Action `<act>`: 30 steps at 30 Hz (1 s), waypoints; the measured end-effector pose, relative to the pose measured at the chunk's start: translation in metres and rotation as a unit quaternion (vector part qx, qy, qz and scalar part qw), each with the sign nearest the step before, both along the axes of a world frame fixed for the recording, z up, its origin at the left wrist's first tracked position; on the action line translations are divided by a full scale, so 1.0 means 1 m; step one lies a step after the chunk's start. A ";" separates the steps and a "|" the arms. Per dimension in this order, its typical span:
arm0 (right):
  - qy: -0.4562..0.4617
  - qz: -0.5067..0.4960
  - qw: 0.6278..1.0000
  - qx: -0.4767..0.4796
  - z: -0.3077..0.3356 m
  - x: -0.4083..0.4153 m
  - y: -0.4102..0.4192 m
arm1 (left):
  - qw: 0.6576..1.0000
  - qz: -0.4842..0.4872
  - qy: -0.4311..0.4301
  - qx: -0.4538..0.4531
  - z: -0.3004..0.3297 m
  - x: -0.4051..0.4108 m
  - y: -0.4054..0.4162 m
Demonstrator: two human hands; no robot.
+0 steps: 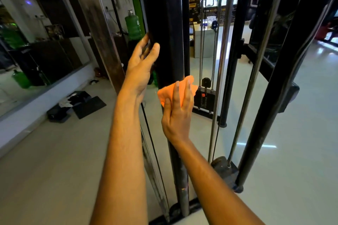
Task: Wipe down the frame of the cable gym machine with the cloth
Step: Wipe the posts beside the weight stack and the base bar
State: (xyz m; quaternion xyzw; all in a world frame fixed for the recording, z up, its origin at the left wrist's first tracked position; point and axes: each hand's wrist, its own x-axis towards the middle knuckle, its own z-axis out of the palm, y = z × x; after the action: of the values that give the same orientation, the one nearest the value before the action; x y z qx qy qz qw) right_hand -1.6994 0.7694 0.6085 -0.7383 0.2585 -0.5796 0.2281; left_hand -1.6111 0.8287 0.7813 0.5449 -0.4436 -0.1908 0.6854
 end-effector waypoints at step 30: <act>0.042 -0.015 0.999 -0.031 -0.095 0.002 -0.008 | 0.998 0.030 0.044 0.016 -0.072 -0.006 -0.004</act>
State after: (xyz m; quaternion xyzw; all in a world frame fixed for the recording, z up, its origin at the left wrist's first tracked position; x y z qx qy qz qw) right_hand -1.6969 0.7614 0.5132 -0.7648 0.2610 -0.5593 0.1848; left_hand -1.6166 0.8249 0.7097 0.5602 -0.3937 -0.2014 0.7005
